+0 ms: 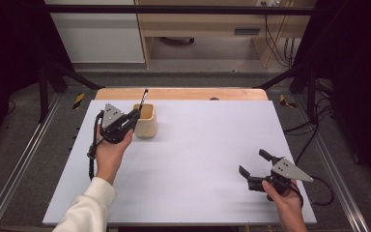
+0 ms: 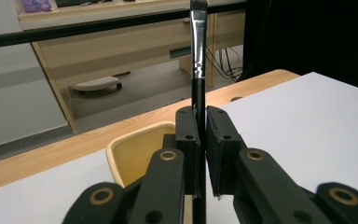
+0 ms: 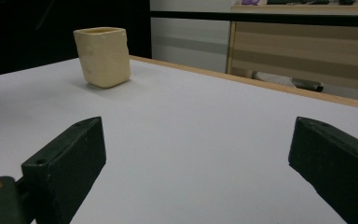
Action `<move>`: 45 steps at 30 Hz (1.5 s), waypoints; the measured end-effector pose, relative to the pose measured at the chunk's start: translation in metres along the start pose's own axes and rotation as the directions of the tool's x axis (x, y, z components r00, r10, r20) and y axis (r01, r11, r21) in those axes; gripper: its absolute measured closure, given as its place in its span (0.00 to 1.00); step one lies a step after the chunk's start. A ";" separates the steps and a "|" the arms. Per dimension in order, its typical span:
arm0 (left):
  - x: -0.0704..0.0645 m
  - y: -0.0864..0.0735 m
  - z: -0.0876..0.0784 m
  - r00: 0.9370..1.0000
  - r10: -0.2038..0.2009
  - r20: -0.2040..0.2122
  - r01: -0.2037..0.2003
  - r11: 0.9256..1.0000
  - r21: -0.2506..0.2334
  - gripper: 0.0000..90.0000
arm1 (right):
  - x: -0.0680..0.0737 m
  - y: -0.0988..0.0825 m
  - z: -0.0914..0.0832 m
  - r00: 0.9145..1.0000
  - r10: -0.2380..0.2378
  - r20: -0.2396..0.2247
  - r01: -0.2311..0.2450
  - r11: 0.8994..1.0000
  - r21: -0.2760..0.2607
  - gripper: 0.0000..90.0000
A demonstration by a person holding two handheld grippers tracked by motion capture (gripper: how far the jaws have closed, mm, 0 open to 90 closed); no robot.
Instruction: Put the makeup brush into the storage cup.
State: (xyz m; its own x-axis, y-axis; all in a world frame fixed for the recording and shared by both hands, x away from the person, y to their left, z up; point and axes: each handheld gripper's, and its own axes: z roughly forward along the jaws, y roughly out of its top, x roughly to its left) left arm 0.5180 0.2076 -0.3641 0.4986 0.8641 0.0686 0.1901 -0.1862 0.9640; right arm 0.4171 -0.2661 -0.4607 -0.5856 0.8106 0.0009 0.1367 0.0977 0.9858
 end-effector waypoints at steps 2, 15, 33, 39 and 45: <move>0.001 0.000 0.001 1.000 -0.003 -0.004 0.002 1.000 -0.004 0.93 | 0.000 0.000 0.000 1.000 0.000 0.001 0.000 1.000 0.000 0.05; 0.009 0.004 0.009 1.000 -0.013 -0.026 0.012 0.999 -0.038 0.93 | 0.000 -0.001 0.001 1.000 0.006 0.005 -0.006 1.000 0.009 0.05; 0.012 0.005 0.011 0.999 -0.009 -0.042 0.007 0.998 -0.056 0.93 | 0.000 -0.001 0.001 1.000 0.010 0.011 -0.011 1.000 0.016 0.05; 0.014 0.006 0.016 0.999 -0.011 -0.043 0.008 0.998 -0.069 0.93 | 0.000 -0.002 0.001 1.000 0.005 0.011 -0.005 1.000 0.018 0.05; 0.015 0.006 0.020 0.999 -0.007 -0.050 0.003 0.997 -0.082 0.93 | 0.000 -0.002 0.000 1.000 0.015 0.013 -0.015 1.000 0.018 0.05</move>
State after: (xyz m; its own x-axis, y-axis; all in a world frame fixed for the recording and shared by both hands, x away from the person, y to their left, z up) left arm 0.5437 0.2104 -0.3619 0.4546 0.8876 0.0740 0.1215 -0.1441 0.9821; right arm 0.4173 -0.2661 -0.4627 -0.5734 0.8192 0.0132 0.1597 0.0960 0.9825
